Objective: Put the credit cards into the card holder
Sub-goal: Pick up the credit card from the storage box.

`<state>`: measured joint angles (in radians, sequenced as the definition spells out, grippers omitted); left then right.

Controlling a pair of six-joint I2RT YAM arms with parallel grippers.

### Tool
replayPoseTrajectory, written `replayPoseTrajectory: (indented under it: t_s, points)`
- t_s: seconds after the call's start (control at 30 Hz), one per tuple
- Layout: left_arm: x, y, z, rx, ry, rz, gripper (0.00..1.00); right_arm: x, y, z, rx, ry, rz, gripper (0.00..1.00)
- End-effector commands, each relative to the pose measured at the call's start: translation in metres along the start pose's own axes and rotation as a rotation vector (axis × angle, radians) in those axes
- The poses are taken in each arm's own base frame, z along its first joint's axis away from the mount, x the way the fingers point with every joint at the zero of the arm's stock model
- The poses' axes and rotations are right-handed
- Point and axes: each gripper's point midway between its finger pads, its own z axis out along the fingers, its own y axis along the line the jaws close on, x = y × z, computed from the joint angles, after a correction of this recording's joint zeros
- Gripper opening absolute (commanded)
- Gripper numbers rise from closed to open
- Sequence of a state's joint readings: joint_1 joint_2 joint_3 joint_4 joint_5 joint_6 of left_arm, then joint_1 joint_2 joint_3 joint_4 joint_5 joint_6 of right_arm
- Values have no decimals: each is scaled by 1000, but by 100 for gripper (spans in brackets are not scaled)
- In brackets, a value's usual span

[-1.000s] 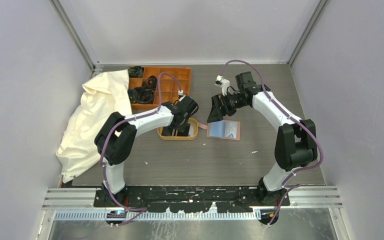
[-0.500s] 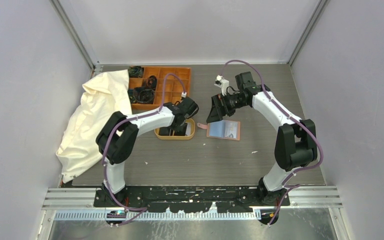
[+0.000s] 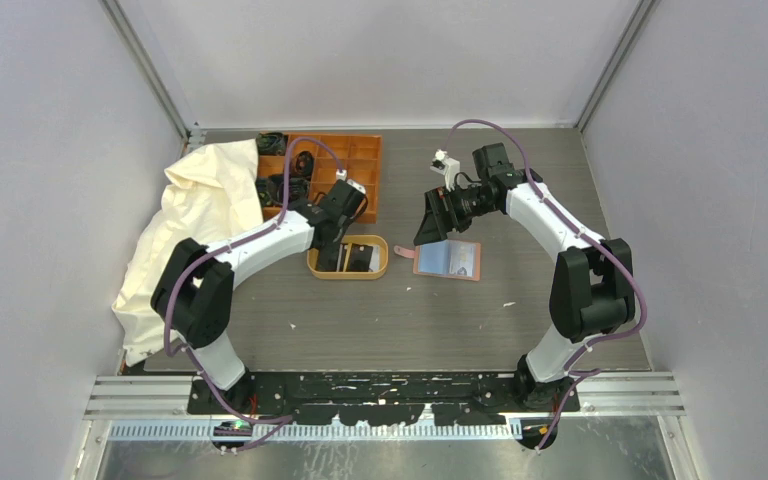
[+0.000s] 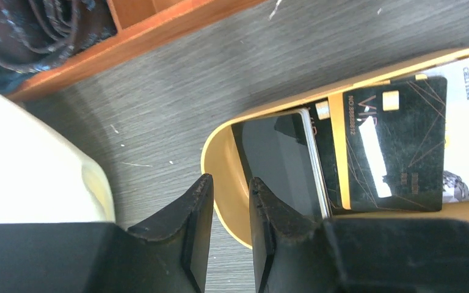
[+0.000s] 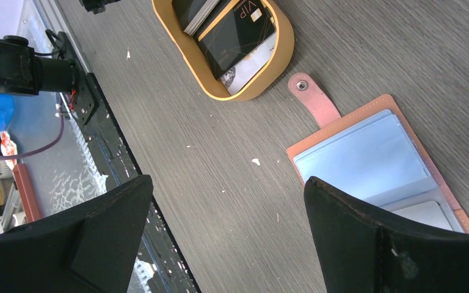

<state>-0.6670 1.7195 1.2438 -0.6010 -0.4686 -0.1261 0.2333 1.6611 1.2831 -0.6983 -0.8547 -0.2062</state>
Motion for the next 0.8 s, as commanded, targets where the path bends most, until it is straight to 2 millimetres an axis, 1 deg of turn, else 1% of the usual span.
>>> replayPoseTrajectory:
  t_s: [0.0,0.07,0.13,0.2,0.23,0.27,0.37,0.47,0.57,0.67,0.73,0.77]
  points:
    - [-7,-16,-10,164,-56,-83,32,-10,10,-6,-32,-29,-23,100]
    - [-7,-15,-13,191,-80,-131,40,-10,12,-5,-47,-33,-19,99]
    - [-8,-8,-17,210,-117,-193,43,-11,14,-2,-61,-44,-5,99]
    - [-8,7,-21,243,-170,-299,46,-10,17,3,-74,-49,6,100]
    - [-11,17,-29,269,-223,-367,49,-10,19,7,-77,-48,4,100]
    - [-10,27,-31,286,-261,-432,52,-9,21,12,-78,-42,-2,100]
    - [0,54,-29,298,-325,-592,61,-9,28,28,-64,-14,-34,99]
    - [11,52,-21,390,-288,-656,62,-13,40,48,-49,15,-69,100]
    - [13,43,-14,461,-256,-682,61,-23,48,70,-26,17,-76,99]
    - [16,37,-4,476,-211,-696,60,-42,57,92,-16,-27,-26,97]
    - [20,35,4,471,-180,-706,59,-55,60,107,-2,-62,-2,96]
    - [21,33,7,474,-166,-713,58,-61,59,114,21,-86,13,96]
